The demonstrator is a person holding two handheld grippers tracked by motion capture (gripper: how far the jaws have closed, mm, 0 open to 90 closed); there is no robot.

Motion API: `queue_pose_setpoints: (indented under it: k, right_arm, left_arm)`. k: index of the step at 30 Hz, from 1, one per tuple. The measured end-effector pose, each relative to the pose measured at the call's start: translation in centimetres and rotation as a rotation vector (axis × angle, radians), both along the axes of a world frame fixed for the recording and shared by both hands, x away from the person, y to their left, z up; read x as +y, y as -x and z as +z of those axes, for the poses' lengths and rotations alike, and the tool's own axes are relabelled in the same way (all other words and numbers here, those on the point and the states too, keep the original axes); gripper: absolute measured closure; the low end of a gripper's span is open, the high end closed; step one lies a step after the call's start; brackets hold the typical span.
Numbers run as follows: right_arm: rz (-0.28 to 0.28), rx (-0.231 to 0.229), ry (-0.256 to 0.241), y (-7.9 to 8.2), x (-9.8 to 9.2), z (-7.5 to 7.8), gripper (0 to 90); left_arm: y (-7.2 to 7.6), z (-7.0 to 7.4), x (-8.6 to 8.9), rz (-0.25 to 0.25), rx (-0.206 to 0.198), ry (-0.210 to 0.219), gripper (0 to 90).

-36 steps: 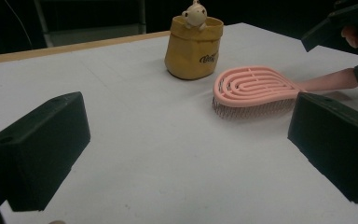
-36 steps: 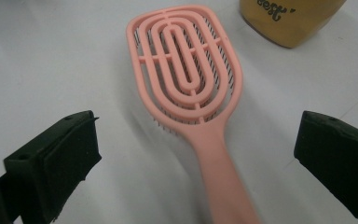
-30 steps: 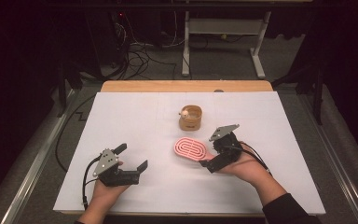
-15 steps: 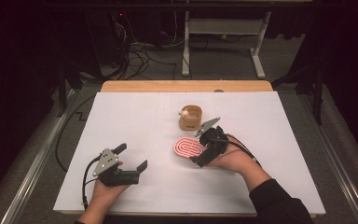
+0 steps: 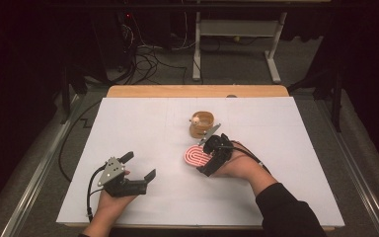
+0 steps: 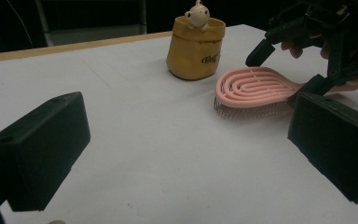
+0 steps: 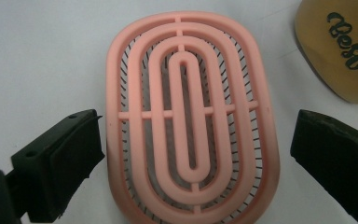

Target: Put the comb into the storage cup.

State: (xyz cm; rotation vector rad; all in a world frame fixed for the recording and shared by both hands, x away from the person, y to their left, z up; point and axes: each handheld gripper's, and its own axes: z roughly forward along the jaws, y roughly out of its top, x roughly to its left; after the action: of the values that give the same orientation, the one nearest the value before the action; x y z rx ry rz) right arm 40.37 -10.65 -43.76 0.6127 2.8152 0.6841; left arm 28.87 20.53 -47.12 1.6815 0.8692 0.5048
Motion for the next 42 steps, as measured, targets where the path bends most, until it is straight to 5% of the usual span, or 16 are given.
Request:
queue_pose_setpoints:
  k: [23,42]
  right_arm:
    - [0.025,0.002,0.054,-0.05,0.35,-0.55,17.6]
    - [0.016,-0.015,0.074,0.33,0.49,-0.47,19.9]
  left_arm:
    - [0.02,0.03,0.06,0.002,-0.003,0.001,0.0]
    - [0.02,0.03,0.09,0.004,-0.004,0.001,0.0]
